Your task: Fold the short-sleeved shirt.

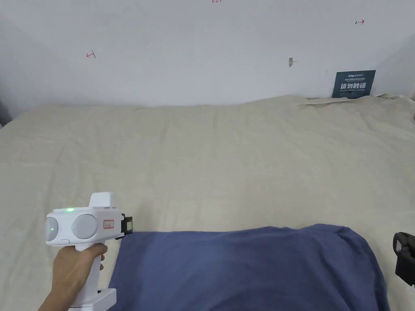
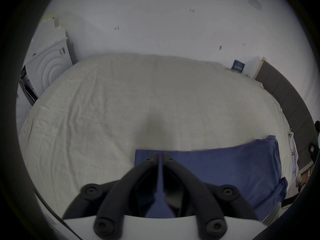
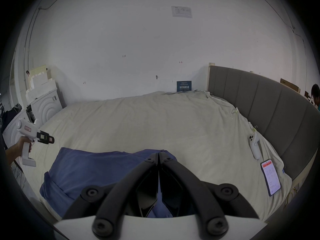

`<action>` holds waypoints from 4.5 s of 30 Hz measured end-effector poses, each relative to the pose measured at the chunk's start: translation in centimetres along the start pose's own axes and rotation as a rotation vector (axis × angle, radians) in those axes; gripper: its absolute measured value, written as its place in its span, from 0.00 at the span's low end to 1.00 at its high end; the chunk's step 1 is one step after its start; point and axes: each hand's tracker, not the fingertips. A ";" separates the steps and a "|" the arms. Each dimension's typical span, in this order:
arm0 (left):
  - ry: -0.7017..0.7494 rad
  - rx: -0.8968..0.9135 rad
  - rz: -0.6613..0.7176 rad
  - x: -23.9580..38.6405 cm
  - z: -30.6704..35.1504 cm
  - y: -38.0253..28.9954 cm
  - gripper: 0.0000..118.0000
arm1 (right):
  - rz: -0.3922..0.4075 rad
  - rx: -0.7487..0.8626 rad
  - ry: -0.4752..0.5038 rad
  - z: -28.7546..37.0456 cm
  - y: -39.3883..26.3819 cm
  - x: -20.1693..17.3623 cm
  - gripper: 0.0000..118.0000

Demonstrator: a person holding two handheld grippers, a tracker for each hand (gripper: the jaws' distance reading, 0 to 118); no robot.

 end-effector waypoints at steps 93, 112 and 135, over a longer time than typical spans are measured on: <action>-0.031 -0.066 0.001 -3.9 12.5 -19.6 0.00 | -0.168 -0.327 0.136 8.2 -12.4 7.0 0.02; 0.040 -0.136 -0.038 -2.5 11.1 -24.8 0.29 | -0.135 -0.456 0.000 6.6 -16.8 5.3 0.07; 0.014 0.233 0.059 -0.6 17.8 -17.1 0.22 | -0.008 0.063 -0.056 11.6 -4.4 -0.6 0.29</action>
